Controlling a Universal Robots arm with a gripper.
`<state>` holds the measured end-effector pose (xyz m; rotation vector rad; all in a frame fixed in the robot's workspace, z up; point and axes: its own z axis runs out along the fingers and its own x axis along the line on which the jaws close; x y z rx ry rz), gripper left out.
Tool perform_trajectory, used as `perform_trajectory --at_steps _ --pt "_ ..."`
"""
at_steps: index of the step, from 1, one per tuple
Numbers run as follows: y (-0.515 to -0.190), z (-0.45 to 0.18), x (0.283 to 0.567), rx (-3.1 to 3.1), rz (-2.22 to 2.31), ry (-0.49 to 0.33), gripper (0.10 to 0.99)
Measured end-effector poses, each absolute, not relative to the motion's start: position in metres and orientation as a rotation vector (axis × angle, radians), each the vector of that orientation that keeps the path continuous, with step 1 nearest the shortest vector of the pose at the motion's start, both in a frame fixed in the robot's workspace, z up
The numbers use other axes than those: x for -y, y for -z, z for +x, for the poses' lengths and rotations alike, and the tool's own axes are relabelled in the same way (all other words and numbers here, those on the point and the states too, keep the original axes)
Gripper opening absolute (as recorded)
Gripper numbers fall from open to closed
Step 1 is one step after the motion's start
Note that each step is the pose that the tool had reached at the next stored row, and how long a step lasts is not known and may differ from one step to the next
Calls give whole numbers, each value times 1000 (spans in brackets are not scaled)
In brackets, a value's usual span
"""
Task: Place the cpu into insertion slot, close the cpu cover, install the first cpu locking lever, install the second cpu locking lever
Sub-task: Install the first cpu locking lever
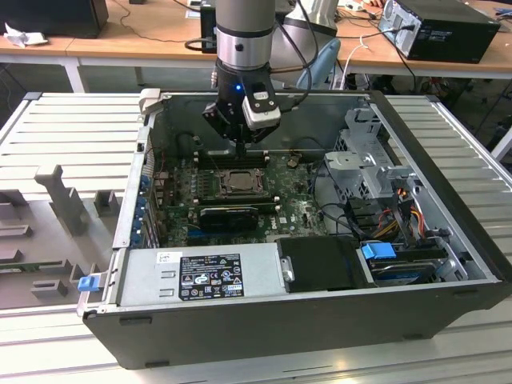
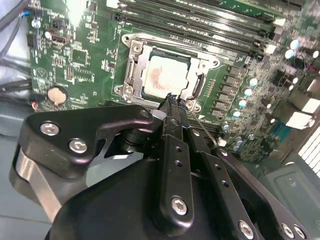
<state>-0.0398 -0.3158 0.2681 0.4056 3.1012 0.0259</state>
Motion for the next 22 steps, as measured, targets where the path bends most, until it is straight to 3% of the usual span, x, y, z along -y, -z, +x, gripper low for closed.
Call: perform_trajectory --at_steps 16,22 --pt "-272 -45 316 -3130 47 -41 106" --pt "-269 -78 316 -3130 41 -42 106"
